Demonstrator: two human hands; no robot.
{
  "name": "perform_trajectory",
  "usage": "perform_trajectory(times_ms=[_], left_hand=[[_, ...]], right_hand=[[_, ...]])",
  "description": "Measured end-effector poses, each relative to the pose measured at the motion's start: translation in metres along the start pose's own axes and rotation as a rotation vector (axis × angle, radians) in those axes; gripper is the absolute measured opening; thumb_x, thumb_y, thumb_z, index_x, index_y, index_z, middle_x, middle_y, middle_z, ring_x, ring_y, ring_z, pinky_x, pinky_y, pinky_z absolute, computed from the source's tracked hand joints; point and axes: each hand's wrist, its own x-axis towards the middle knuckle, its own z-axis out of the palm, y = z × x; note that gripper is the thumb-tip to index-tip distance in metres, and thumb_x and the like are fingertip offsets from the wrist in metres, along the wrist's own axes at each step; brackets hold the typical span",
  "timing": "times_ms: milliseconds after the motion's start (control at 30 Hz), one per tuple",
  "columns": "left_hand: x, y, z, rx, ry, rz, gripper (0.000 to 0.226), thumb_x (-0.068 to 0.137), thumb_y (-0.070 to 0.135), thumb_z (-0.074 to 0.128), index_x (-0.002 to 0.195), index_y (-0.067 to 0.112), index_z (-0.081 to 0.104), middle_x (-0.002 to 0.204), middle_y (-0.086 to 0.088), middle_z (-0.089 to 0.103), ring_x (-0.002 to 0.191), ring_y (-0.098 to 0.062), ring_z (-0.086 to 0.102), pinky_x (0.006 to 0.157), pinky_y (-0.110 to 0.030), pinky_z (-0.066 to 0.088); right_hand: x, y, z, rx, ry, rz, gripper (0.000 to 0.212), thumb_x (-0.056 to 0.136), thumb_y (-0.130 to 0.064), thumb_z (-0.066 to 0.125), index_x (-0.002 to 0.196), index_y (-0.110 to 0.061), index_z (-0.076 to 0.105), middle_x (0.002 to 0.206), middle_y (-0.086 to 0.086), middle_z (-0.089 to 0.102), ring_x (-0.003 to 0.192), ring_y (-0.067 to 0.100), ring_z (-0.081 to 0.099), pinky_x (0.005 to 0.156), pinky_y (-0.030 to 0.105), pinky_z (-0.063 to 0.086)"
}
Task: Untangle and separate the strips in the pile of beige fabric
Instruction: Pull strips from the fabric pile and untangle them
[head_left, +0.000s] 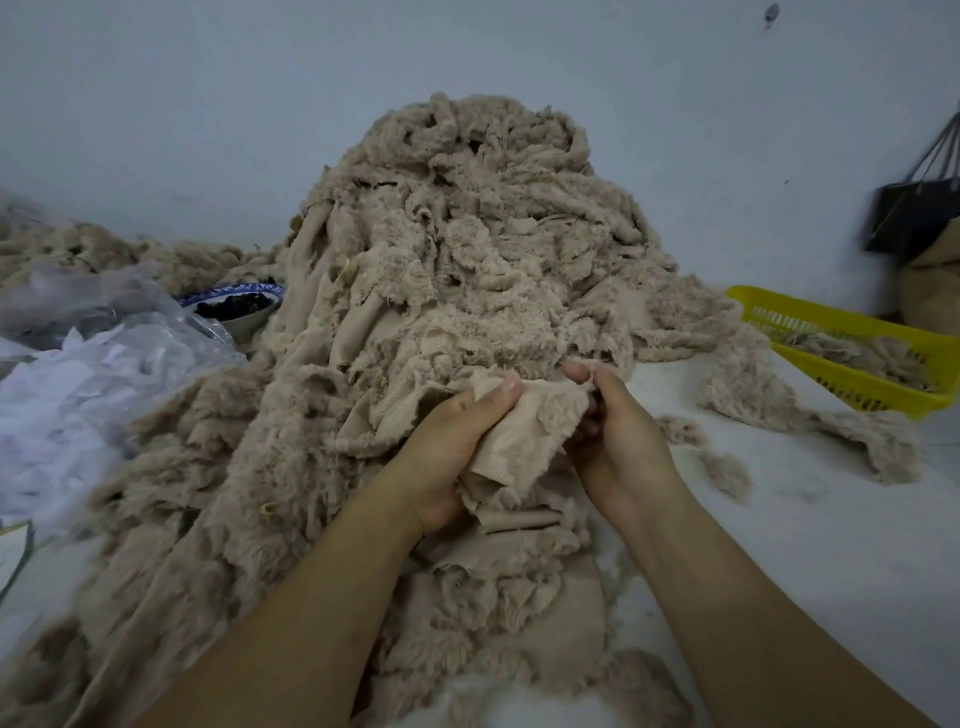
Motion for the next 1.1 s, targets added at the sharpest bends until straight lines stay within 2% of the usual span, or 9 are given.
perform_trajectory(times_ms=[167,300,400,533,667,767,900,967,1100], left_hand=[[0.000,0.000,-0.001,-0.174,-0.083,-0.024,0.043,0.086,0.043,0.065,0.105,0.007,0.077,0.109,-0.016,0.072,0.101,-0.024,0.070,0.096,-0.037,0.054],[0.000,0.018,-0.015,-0.477,-0.188,0.152,0.023,0.090,0.032,0.065,0.076,0.014,0.073,0.069,0.004,0.065,0.060,-0.007,0.059,0.054,-0.015,0.041],[0.001,0.022,-0.022,-0.699,0.072,0.201,0.012,0.079,0.017,0.065,0.077,0.009,0.072,0.067,0.002,0.063,0.044,-0.005,0.052,0.043,-0.015,0.044],[0.010,0.017,-0.021,-0.795,0.190,0.179,0.038,0.102,0.026,0.046,0.111,-0.001,0.072,0.101,-0.014,0.074,0.082,-0.021,0.074,0.066,-0.033,0.061],[0.014,0.016,-0.025,-0.665,0.320,0.189,0.048,0.105,0.039,0.036,0.127,0.002,0.059,0.118,-0.022,0.069,0.109,-0.034,0.067,0.089,-0.048,0.053],[0.014,0.017,-0.029,-0.696,0.338,0.228,0.048,0.106,0.039,0.033,0.112,0.002,0.063,0.103,-0.020,0.074,0.100,-0.033,0.069,0.085,-0.047,0.052],[0.015,0.021,-0.037,-0.767,0.419,0.310,0.043,0.108,0.033,0.033,0.115,0.001,0.061,0.113,-0.018,0.071,0.110,-0.030,0.064,0.103,-0.045,0.046],[0.013,0.025,-0.037,-0.778,0.425,0.341,0.040,0.108,0.031,0.034,0.113,0.003,0.062,0.109,-0.015,0.073,0.102,-0.027,0.069,0.091,-0.040,0.055],[0.013,0.017,-0.021,-0.228,0.530,0.322,0.026,0.105,0.021,0.043,0.108,0.016,0.069,0.102,-0.004,0.076,0.097,-0.018,0.072,0.089,-0.038,0.056]], right_hand=[[0.004,0.007,-0.002,0.026,0.046,-0.075,0.030,0.106,-0.025,0.043,0.092,-0.012,0.066,0.052,-0.009,0.036,0.042,0.006,0.027,0.039,0.018,0.030],[0.014,-0.009,-0.016,0.117,0.159,-0.053,0.025,0.106,-0.020,0.041,0.094,-0.011,0.061,0.053,-0.008,0.039,0.040,0.005,0.028,0.038,0.016,0.028],[0.011,-0.008,-0.022,-0.133,0.088,-0.045,0.048,0.104,-0.043,0.045,0.081,-0.010,0.071,0.058,-0.005,0.043,0.042,0.006,0.035,0.041,0.019,0.034],[-0.007,0.013,0.003,-0.632,-0.215,-0.042,0.081,0.062,-0.096,0.046,0.093,-0.028,0.077,0.085,-0.009,0.073,0.074,0.006,0.067,0.071,0.029,0.056],[-0.025,0.020,0.011,-0.968,-0.608,-0.104,0.033,0.070,-0.085,0.056,0.097,-0.067,0.053,0.103,-0.042,0.059,0.092,-0.019,0.058,0.077,0.019,0.050],[-0.020,0.020,0.004,-1.163,-0.535,-0.237,0.014,0.086,-0.052,0.061,0.097,-0.046,0.054,0.090,-0.020,0.062,0.070,-0.011,0.055,0.063,0.016,0.043],[-0.012,0.005,0.000,-0.878,-0.175,-0.233,0.026,0.096,-0.023,0.054,0.070,-0.021,0.047,0.054,-0.012,0.040,0.047,0.005,0.034,0.042,0.016,0.029],[-0.013,-0.001,-0.002,-0.643,-0.127,-0.116,0.034,0.097,-0.022,0.056,0.063,-0.022,0.050,0.054,-0.008,0.047,0.047,0.009,0.043,0.042,0.016,0.037],[-0.015,-0.008,0.000,-0.192,-0.247,0.053,0.033,0.096,-0.024,0.062,0.065,-0.025,0.074,0.069,0.002,0.070,0.059,0.013,0.068,0.052,0.025,0.053]])
